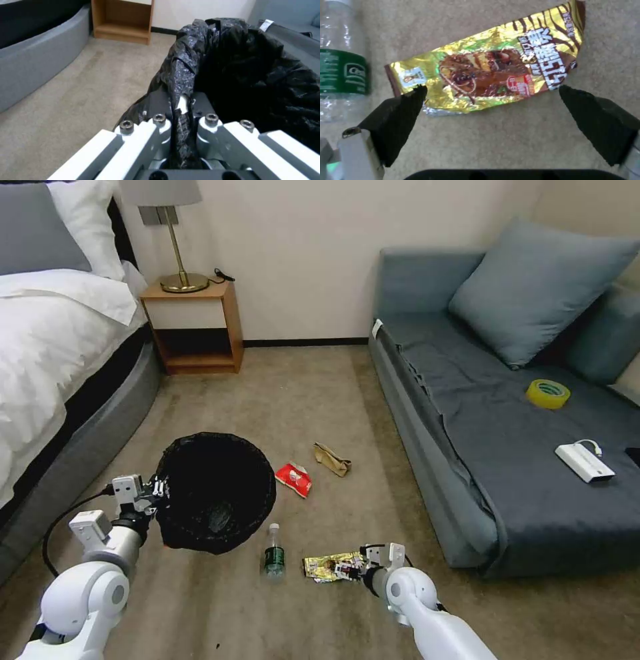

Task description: Pick up the trash bin, then pick up the garbage on the floor and place it into the trash bin.

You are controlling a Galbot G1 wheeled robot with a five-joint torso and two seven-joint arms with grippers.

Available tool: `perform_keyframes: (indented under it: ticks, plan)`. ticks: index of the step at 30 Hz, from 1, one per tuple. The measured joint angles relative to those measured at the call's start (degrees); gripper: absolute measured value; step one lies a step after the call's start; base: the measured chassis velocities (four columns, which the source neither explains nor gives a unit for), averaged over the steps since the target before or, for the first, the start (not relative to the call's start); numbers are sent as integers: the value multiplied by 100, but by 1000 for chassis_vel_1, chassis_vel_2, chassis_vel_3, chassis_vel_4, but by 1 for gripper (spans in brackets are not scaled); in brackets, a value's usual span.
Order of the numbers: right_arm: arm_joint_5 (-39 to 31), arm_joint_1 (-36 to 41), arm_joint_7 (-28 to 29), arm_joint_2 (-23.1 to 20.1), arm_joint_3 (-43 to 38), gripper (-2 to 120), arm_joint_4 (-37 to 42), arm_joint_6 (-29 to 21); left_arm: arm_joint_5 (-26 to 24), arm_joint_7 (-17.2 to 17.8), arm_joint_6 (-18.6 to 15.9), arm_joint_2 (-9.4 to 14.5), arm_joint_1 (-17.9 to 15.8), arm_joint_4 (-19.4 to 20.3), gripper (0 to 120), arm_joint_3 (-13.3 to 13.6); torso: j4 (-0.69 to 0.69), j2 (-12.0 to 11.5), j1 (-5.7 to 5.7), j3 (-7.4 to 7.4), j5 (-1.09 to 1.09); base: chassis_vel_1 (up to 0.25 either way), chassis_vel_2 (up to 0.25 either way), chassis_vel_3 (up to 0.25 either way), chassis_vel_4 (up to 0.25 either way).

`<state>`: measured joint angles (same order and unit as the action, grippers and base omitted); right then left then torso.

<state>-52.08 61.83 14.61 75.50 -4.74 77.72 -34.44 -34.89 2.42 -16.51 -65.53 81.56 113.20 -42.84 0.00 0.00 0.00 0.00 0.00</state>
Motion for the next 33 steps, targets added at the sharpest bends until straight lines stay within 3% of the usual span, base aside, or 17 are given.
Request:
perform_keyframes:
  ticks: [29,33]
  plan:
    - [434,-308,-320,280,45,100,-726,254,57,-68,62,-30,-87,-155,4,82,0,1,0,0,-1,0,0,0,0]
    - [531,-301,-329,279,31,89,-719,256,67,-75,75,-37,-105,-179,4,106,-2,1,0,0,-2,0,0,0,0]
